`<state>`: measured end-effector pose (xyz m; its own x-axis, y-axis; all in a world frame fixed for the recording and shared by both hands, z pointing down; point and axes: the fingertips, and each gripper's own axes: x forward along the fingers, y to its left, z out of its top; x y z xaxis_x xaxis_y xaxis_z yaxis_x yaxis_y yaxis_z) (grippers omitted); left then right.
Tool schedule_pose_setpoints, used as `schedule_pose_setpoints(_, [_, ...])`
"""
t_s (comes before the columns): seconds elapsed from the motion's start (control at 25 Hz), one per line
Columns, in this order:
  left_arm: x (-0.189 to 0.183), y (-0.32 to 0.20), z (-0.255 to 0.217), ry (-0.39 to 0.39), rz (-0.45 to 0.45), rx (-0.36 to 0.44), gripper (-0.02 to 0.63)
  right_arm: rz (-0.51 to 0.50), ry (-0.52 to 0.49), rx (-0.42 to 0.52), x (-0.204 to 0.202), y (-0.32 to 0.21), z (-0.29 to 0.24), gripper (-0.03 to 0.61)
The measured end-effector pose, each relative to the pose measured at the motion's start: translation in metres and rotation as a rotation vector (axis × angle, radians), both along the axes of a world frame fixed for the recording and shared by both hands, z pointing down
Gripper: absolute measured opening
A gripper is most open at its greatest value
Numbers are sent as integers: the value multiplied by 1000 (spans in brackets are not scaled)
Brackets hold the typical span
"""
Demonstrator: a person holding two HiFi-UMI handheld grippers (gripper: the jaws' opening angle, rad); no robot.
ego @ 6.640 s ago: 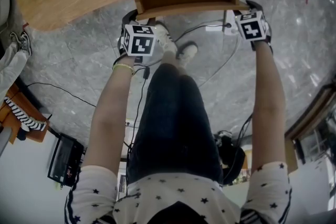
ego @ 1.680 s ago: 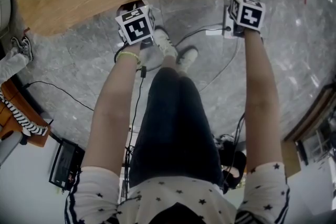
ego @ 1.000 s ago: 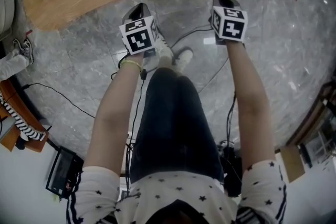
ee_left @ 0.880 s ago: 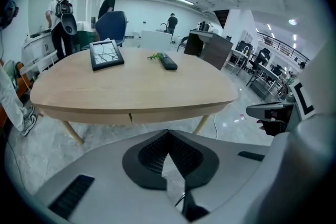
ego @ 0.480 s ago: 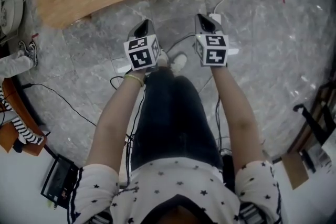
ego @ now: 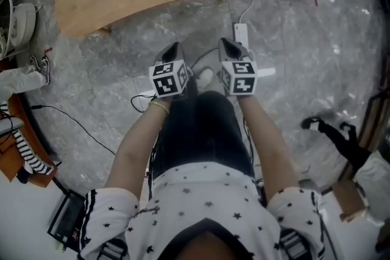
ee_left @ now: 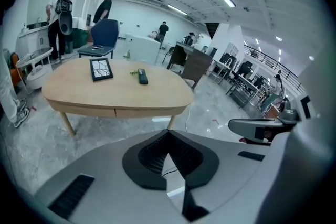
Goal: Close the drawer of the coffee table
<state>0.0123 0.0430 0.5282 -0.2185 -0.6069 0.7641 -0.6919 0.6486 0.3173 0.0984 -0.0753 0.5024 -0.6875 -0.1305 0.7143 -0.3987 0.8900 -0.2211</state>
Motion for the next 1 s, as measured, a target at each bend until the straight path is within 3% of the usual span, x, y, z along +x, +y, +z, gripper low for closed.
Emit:
schedule_pose_setpoints(0.28, [22, -1, -48, 47, -21, 38, 6, -40, -24, -21, 24, 27, -45, 9])
schedule_pose_setpoints(0.64, [67, -2, -103, 47, 80, 68, 7, 1, -73, -68, 49, 36, -104, 9])
schedule_pose_setpoints(1.0, [82, -8, -153, 24, 136, 111, 6, -18, -116, -79, 70, 45, -153, 9])
